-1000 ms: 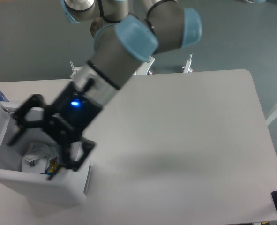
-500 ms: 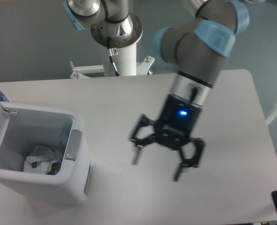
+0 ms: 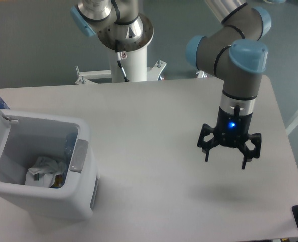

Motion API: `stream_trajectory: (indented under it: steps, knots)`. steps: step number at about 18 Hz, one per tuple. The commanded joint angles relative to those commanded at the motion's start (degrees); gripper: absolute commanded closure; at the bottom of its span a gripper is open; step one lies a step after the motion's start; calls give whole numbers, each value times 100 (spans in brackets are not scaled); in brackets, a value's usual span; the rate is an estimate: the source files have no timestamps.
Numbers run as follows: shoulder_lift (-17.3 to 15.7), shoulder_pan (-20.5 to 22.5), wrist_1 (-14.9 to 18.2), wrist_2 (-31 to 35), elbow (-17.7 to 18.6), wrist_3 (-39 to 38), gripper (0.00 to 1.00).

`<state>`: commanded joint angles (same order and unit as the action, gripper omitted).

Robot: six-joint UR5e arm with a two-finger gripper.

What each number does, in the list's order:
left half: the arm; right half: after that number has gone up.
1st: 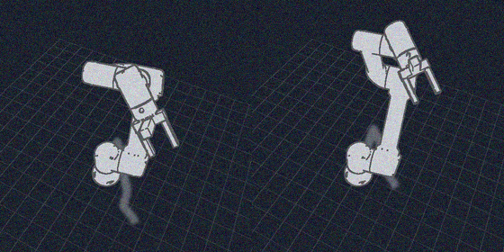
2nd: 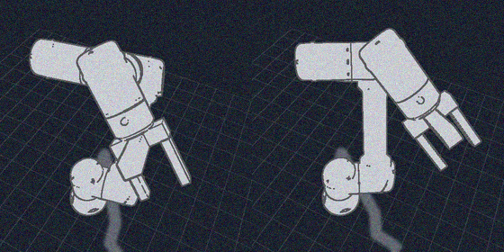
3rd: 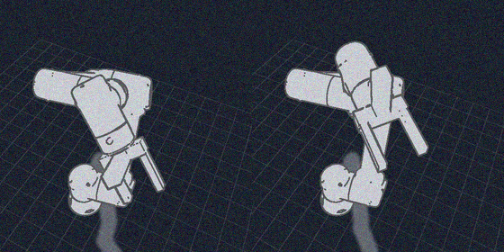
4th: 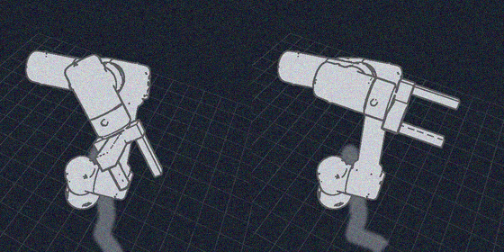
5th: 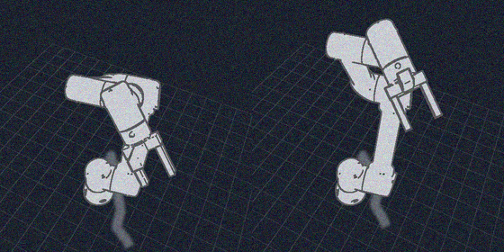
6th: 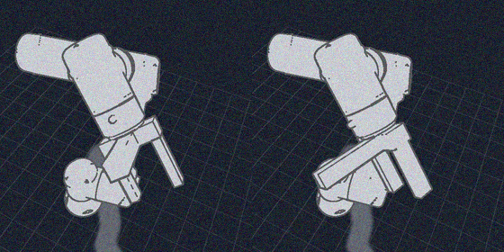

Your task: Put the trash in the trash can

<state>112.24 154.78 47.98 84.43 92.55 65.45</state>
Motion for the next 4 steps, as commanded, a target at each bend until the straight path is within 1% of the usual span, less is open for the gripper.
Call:
stream_trajectory:
  steps: [1, 4]
  knots:
    - [-17, -96, 53, 142, 0, 177, 0]
    - [0, -141, 89, 223, 18, 284, 0]
